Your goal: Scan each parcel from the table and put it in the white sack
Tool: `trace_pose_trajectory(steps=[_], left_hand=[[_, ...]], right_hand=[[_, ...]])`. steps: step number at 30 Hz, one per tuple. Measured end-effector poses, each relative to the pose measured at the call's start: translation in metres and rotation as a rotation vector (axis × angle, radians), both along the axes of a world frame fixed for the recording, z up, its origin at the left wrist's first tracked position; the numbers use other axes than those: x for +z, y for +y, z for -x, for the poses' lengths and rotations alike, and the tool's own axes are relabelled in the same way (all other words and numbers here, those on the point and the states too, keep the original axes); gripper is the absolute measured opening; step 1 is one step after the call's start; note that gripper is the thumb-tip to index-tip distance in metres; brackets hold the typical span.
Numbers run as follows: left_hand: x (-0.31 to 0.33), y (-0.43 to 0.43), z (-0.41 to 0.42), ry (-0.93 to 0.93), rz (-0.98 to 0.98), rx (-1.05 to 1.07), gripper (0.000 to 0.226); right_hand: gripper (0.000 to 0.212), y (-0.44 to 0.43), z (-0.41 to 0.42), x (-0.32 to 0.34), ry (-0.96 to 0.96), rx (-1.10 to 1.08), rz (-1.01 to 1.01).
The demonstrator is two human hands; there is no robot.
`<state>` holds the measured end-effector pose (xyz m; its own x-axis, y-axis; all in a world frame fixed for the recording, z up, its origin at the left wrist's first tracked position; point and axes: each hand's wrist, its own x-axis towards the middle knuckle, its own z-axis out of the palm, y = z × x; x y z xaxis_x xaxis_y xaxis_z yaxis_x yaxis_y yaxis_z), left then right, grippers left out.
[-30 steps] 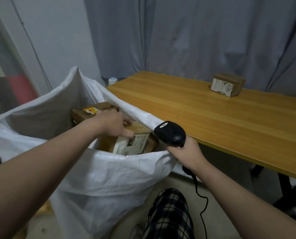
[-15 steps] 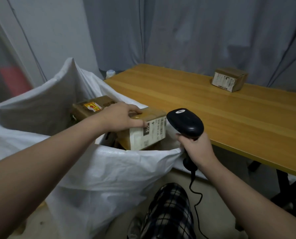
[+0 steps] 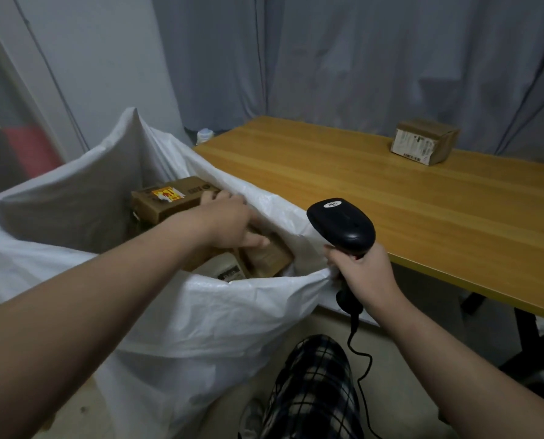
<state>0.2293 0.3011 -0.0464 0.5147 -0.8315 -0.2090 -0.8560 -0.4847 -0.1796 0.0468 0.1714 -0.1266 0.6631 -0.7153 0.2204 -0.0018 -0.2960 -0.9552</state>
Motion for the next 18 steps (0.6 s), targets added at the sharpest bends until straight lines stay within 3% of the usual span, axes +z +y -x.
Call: trace_pose_trajectory(steps=[4,12,18], left_hand=[[-0.002,-0.051,0.016,-0.050,0.217,-0.170,0.050],[0.005,-0.188,0.038,-0.114,0.372,-0.371,0.048],[0.005,-0.304,0.041,-0.107,0.407,-0.410,0.050]], right_hand=[[0.010,-0.025,0.009,0.009,0.031,-0.066,0.021],[0.022,-0.144,0.055,0.039,0.118,-0.346,0.071],[0.039,-0.232,0.074,0.061,0.144,-0.414,-0.112]])
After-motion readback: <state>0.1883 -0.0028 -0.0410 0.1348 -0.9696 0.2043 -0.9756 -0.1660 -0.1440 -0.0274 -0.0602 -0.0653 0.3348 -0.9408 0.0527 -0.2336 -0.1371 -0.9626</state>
